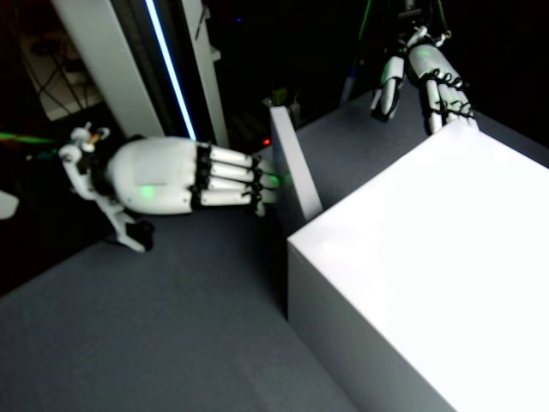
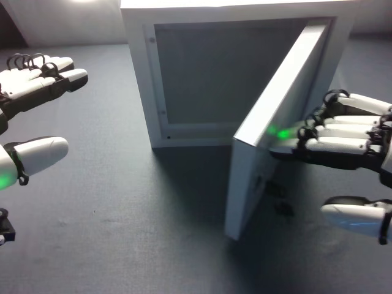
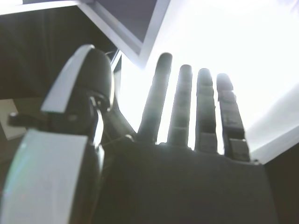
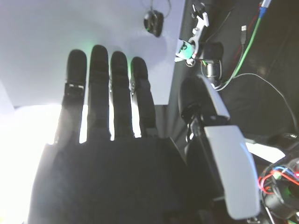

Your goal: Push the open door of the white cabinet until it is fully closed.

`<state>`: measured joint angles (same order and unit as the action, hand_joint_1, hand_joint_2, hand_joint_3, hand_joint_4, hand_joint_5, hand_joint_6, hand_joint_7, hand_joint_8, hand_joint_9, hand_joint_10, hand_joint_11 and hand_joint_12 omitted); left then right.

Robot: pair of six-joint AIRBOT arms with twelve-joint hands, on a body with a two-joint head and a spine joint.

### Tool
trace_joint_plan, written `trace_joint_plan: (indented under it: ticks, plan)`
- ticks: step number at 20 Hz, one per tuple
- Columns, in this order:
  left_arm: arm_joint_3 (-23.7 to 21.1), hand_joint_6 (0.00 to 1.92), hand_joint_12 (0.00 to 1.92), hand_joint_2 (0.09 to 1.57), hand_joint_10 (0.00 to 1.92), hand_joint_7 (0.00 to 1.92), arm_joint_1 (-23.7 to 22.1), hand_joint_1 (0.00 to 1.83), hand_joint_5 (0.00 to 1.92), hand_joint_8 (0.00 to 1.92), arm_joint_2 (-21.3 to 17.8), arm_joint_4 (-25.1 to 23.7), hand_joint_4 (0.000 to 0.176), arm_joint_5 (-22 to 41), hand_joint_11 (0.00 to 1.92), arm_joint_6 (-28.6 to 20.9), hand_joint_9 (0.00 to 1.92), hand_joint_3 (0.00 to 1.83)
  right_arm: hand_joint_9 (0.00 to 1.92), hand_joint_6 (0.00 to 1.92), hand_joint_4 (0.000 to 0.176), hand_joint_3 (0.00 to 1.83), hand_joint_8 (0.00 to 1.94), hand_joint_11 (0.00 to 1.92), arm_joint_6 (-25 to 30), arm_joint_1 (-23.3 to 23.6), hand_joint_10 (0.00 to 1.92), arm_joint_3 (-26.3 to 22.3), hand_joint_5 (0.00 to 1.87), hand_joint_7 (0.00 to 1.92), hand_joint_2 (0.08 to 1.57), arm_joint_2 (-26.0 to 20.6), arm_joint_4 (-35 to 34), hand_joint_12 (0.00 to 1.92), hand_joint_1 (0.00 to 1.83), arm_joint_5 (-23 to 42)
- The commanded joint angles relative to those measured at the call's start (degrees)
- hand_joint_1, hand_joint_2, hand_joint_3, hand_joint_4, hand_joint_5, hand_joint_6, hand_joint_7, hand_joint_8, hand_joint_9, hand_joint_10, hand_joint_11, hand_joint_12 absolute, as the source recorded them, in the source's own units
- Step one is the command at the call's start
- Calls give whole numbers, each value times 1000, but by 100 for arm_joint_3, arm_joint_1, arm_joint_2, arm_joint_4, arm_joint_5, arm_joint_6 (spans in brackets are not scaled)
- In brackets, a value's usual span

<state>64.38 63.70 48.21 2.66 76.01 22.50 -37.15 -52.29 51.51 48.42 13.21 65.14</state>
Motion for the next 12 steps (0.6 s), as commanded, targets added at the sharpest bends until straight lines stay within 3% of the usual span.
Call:
trace_joint_plan:
  ticks: [1,3,4,10,12]
  plan:
    - [11,2,8,1439,0,32,-17,247,162,2,-30,176,0,716,12,-28,0,1,348,0,0,0,0,0,49,86,13,14,322,324,1384,27,-79,1259,271,676]
    - [11,0,13,1445,0,35,-3,239,160,2,-29,198,0,731,18,-27,0,3,299,1,0,0,0,0,54,207,3,83,281,281,1374,155,-37,1296,286,606]
    - [11,0,16,1441,0,34,8,257,157,1,-29,212,0,746,21,-25,0,0,263,8,0,0,5,0,56,256,13,107,258,261,1373,206,-24,1176,291,569]
    - [40,0,16,1446,0,18,64,243,148,1,40,310,0,742,4,-24,0,2,234,12,0,0,0,0,57,575,13,304,267,241,1310,614,13,1083,472,351]
    - [35,0,23,1444,0,9,110,208,135,0,51,360,0,786,8,-24,0,1,262,14,0,0,6,0,57,674,25,401,284,276,1298,779,13,1274,492,300]
